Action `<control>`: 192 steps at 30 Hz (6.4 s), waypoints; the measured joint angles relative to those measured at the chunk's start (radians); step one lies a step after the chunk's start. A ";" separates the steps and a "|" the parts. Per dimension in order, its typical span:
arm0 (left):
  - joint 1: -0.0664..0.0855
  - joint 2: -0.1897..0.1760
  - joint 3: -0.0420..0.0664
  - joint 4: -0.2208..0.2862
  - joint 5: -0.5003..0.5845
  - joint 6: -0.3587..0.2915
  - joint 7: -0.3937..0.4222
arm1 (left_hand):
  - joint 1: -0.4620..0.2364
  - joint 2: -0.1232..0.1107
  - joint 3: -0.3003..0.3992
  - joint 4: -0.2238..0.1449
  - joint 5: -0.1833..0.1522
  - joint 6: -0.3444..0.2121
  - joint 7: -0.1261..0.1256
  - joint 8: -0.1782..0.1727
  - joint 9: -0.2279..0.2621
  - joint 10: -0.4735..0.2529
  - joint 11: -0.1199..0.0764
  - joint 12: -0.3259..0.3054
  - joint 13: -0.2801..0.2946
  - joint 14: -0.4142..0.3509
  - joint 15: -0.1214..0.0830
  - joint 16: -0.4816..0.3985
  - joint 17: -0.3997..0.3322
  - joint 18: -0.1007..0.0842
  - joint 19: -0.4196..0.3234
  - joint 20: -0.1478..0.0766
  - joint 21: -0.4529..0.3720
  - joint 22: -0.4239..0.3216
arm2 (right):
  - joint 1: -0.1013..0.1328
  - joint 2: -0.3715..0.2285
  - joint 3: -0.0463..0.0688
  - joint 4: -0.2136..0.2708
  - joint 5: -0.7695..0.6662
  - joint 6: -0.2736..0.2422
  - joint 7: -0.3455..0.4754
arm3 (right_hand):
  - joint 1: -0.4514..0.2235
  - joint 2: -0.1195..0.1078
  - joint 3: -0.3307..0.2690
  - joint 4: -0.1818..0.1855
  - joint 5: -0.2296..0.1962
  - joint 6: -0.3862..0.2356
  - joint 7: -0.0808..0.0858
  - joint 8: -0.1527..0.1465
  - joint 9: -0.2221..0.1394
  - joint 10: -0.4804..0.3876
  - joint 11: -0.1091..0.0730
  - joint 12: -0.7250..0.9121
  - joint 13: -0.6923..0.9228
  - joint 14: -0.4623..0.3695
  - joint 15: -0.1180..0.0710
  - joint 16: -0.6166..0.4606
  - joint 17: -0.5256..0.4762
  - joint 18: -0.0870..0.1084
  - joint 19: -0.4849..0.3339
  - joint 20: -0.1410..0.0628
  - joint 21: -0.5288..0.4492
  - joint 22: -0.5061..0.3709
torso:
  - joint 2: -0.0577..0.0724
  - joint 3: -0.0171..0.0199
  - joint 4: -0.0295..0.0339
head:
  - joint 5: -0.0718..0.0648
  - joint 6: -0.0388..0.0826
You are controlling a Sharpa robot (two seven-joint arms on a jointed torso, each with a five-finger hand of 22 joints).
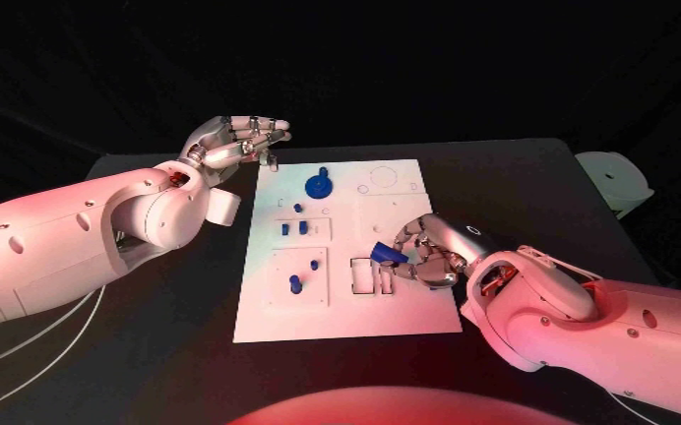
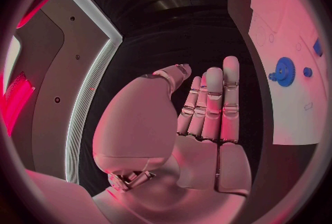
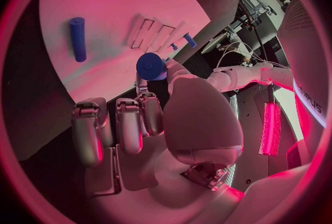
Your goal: Assemble the parts on the task board
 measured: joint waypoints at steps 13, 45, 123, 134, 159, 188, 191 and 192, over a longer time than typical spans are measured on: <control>0.000 0.004 0.000 0.000 0.000 0.001 -0.001 | -0.004 -0.004 0.000 0.000 0.000 -0.004 -0.004 0.000 -0.001 0.000 0.000 0.000 0.000 0.000 0.000 0.000 -0.001 0.000 0.000 0.000 0.000 -0.001 | 0.001 0.090 -0.001 -0.053 0.066 0.078 -0.005 | -0.074 0.049 0.009 0.001 -0.004 0.009 0.009 0.000 -0.001 0.004 -0.003 0.004 0.000 0.000 -0.007 0.004 0.000 0.000 0.000 -0.007 0.000 0.000 | 0.001 0.0006 0.0016 | 0.001 -0.005; 0.000 0.000 0.000 0.003 0.000 0.004 -0.005 | -0.005 -0.005 0.000 0.000 0.000 -0.004 -0.004 0.000 -0.001 0.000 0.000 0.006 0.000 0.000 0.000 0.000 -0.001 0.000 0.000 0.000 0.000 -0.001 | 0.000 0.130 -0.002 -0.103 0.029 0.164 -0.031 | -0.269 0.043 -0.043 0.002 0.042 0.069 -0.051 0.098 0.054 0.005 -0.017 0.032 0.000 0.000 -0.022 0.004 -0.001 0.000 0.000 -0.021 0.000 0.000 | 0.000 0.0001 0.0029 | 0.006 -0.018; 0.000 -0.003 0.000 0.003 0.000 0.005 -0.013 | -0.005 -0.005 0.000 0.000 0.000 -0.004 -0.004 0.006 -0.002 -0.007 0.000 0.011 0.000 0.000 0.000 0.000 -0.003 0.000 0.000 0.000 -0.004 -0.003 | -0.008 0.078 -0.003 -0.066 0.024 0.179 0.012 | -0.017 0.069 -0.141 -0.006 -0.021 0.039 -0.048 0.132 0.041 0.009 -0.020 0.021 0.000 0.004 -0.025 0.008 0.000 0.000 0.000 -0.021 0.000 0.000 | -0.001 0.0016 0.0030 | 0.003 -0.021; 0.000 -0.004 -0.001 0.005 0.000 0.005 -0.013 | -0.011 0.000 0.000 0.000 0.000 -0.004 -0.004 0.006 -0.003 -0.007 0.000 0.011 0.000 0.000 0.000 0.004 -0.004 0.000 0.000 0.000 -0.004 -0.003 | 0.027 -0.049 0.000 -0.027 0.063 0.086 0.077 | 0.055 0.044 -0.134 -0.007 -0.008 -0.016 -0.016 0.073 0.008 -0.006 -0.005 -0.075 0.007 0.002 -0.015 0.002 0.000 0.000 0.000 -0.021 0.000 -0.001 | -0.002 0.0000 0.0024 | -0.007 -0.013; 0.000 -0.009 -0.001 0.013 -0.001 0.004 -0.014 | -0.010 0.000 0.000 0.000 0.000 -0.004 -0.004 0.006 -0.003 -0.011 0.004 0.011 0.000 0.000 0.000 0.004 -0.004 0.000 0.000 0.000 -0.004 -0.003 | -0.008 -0.140 -0.004 -0.052 0.035 0.144 0.034 | 0.075 0.058 -0.152 0.000 -0.021 -0.016 -0.008 0.038 -0.013 0.004 0.010 -0.049 0.010 0.002 -0.008 0.002 -0.001 0.000 0.000 -0.007 0.000 0.000 | 0.001 -0.0036 0.0017 | -0.019 -0.012; 0.000 -0.010 -0.001 0.014 -0.001 0.004 -0.016 | -0.022 0.004 0.006 0.006 0.000 -0.009 -0.005 0.009 -0.004 -0.014 0.000 0.018 0.000 -0.004 0.004 0.004 -0.006 0.000 0.000 0.007 -0.008 -0.005 | -0.042 -0.070 0.002 -0.083 -0.106 0.170 0.011 | 0.220 0.001 -0.004 -0.048 -0.084 0.011 -0.020 0.013 -0.004 0.005 0.001 -0.046 0.081 0.003 -0.007 0.002 -0.001 0.000 0.000 -0.007 0.000 0.000 | 0.000 -0.0044 0.0025 | -0.021 -0.017; 0.000 -0.010 -0.001 0.014 -0.001 0.004 -0.017 | -0.022 0.004 0.006 0.006 0.000 -0.009 -0.005 0.009 -0.004 -0.014 0.000 0.018 0.000 -0.004 0.004 0.004 -0.006 0.000 0.000 0.007 -0.008 -0.005 | -0.044 -0.068 0.002 -0.083 -0.144 0.178 0.013 | 0.236 -0.014 0.034 -0.025 -0.076 0.020 -0.020 0.009 -0.012 0.007 0.000 -0.048 0.081 0.003 -0.007 0.002 -0.001 0.000 0.000 -0.007 0.000 0.000 | 0.000 -0.0042 0.0025 | -0.021 -0.017; 0.000 -0.010 -0.001 0.014 -0.001 0.004 -0.017 | -0.022 0.004 0.006 0.006 0.000 -0.009 -0.005 0.009 -0.004 -0.014 0.000 0.018 0.000 -0.004 0.004 0.004 -0.006 0.000 0.000 0.007 -0.008 -0.005 | -0.044 -0.067 0.002 -0.083 -0.159 0.181 0.014 | 0.238 -0.017 0.040 -0.019 -0.071 0.021 -0.021 0.009 -0.011 0.007 0.000 -0.049 0.080 0.003 -0.007 0.002 0.000 0.000 0.000 -0.007 0.000 0.000 | 0.000 -0.0041 0.0026 | -0.021 -0.017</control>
